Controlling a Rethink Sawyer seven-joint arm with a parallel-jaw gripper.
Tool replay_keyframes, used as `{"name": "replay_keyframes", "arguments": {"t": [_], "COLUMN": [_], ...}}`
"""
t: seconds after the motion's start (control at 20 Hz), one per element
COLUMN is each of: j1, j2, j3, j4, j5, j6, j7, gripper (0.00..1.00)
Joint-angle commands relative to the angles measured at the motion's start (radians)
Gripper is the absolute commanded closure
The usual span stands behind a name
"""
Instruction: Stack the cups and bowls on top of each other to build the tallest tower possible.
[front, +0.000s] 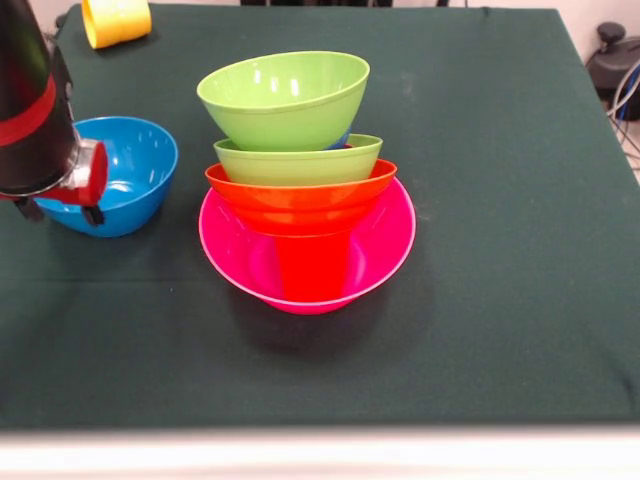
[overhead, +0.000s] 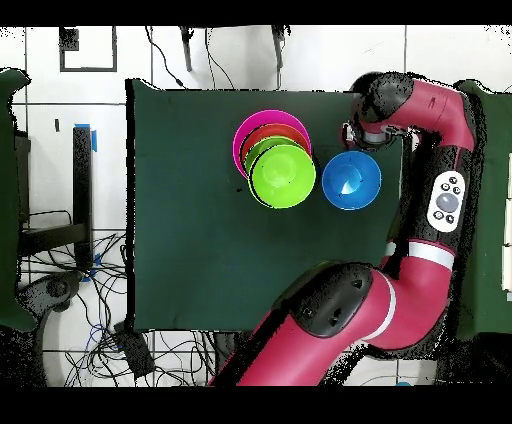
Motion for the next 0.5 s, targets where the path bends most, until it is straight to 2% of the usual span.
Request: {"name": "replay_keyframes", "arguments": {"t": [0.05, 0.2, 0.35, 0.5], "j1": [0.038, 0.030, 0.019, 0.022], "j2": [-0.058, -0.062, -0.096, -0.104], "j3": [-0.017, -0.008, -0.026, -0.037], "j4": [0.025, 0.052, 0.126, 0.144], "j5": [0.015, 0.053, 0.107, 0.139], "j6": [-0.006, -0.059, -0.109, -0.126], "j7": [0.111, 0.103, 0.121, 0.132], "gripper": [0.00, 0.00, 0.00, 0.00]}}
